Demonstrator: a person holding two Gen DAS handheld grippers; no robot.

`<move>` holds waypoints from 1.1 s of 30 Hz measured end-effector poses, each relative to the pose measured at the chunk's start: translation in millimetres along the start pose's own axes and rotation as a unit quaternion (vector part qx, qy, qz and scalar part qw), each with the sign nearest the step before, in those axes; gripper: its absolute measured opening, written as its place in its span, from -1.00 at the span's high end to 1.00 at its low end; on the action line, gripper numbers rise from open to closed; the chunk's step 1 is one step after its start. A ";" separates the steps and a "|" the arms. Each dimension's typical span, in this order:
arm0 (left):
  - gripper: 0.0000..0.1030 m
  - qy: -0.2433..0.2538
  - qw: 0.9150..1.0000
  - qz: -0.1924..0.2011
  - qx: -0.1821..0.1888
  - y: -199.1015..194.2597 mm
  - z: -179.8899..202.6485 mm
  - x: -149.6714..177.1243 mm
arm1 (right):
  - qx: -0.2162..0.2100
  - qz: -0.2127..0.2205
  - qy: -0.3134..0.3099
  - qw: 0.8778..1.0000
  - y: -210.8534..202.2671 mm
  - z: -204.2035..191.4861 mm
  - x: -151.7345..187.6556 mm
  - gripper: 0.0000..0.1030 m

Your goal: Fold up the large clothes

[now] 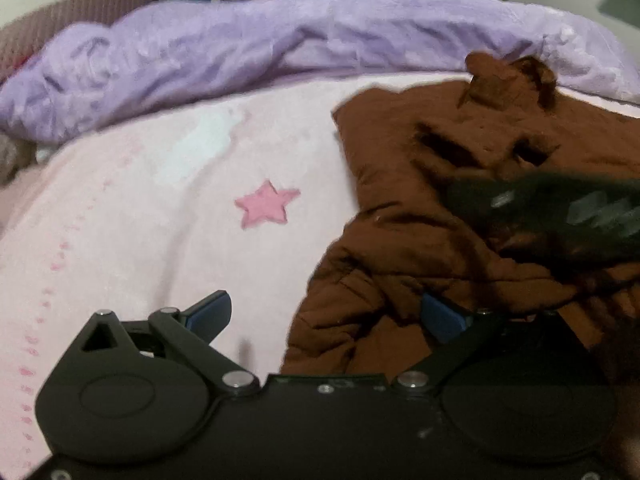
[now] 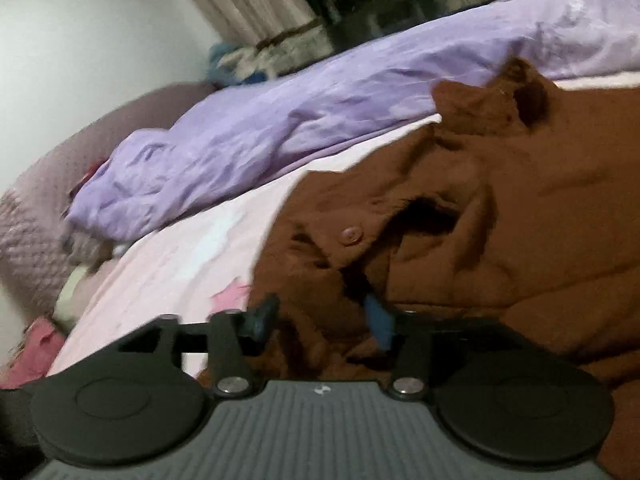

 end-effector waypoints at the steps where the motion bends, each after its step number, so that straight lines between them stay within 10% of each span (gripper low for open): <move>1: -1.00 0.001 1.000 0.011 0.001 -7.2 -1.1 -2.2 | -0.001 0.011 -0.009 1.000 -18.9 1.0 -4.0 -0.59; 2: -1.00 -0.001 1.000 0.019 0.008 -15.3 -3.3 -3.5 | 0.000 0.024 -0.024 0.999 -41.0 4.3 -9.0 -0.89; 6: -1.00 -0.049 0.995 0.043 0.078 -37.8 -13.1 -11.9 | 0.037 0.068 -0.039 0.996 -106.7 48.0 -31.3 -0.92; 12: -1.00 -0.058 0.988 0.031 0.141 -13.7 4.4 -42.9 | 0.228 0.094 0.034 0.968 -148.9 194.3 -56.1 -0.93; 20: -1.00 -0.057 0.986 -0.050 0.149 68.2 42.5 -87.5 | 0.188 0.004 0.164 0.968 -101.1 321.3 -51.8 -0.84; 22: -0.38 -0.059 0.984 -0.038 0.166 77.2 49.4 -90.6 | 0.158 0.020 0.142 0.977 -89.6 317.4 -57.0 -0.82; 24: 0.13 -0.037 0.988 -0.018 0.149 71.1 56.9 -93.2 | 0.165 0.027 0.121 0.978 -84.6 314.6 -60.8 0.73; 29: 0.47 -0.054 0.983 0.085 0.156 23.5 51.4 -110.2 | 0.193 0.141 0.039 0.970 -123.7 258.3 -89.9 0.80; 33: 0.34 -0.085 0.980 0.053 0.172 55.9 46.9 -116.2 | 0.189 0.083 0.137 0.969 -98.0 299.8 -106.7 0.80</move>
Point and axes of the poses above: each gripper's, at about its wrist camera, not at the fingertips, and y roughly the way its jaws point, z to its right, x to its underside, the point moved 5 cm from there along y, roughly the way its jaws point, and after that the axes turned 9 degrees about -z, right-handed, at the moved point
